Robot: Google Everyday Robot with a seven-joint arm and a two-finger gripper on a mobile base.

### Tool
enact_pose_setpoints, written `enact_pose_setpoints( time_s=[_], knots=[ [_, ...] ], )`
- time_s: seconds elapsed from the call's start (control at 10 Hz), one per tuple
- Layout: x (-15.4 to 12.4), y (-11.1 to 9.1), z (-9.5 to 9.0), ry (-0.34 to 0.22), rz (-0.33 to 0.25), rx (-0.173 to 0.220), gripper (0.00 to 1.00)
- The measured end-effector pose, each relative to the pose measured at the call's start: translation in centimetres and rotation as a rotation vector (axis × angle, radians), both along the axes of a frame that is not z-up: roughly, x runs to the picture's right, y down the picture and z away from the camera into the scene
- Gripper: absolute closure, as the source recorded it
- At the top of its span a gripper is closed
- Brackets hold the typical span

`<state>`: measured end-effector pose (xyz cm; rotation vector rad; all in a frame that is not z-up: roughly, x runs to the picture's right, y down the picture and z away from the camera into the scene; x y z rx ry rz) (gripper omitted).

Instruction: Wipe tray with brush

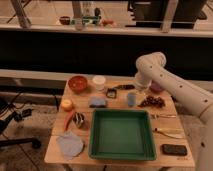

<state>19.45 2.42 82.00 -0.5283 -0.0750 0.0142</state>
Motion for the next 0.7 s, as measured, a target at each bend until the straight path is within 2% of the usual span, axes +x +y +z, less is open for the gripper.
enact_pose_setpoints(
  time_s=[0.3,0.6,0.7],
  knots=[
    [-1.7,-0.7,0.7,-0.02,-0.003,0.029,0.2],
    [-6.6,-3.3,2.9,-0.062,-0.026,0.065,0.2],
    [-7.4,-4.0,3.5,-0.073,-0.035,0.072,0.2]
  ],
)
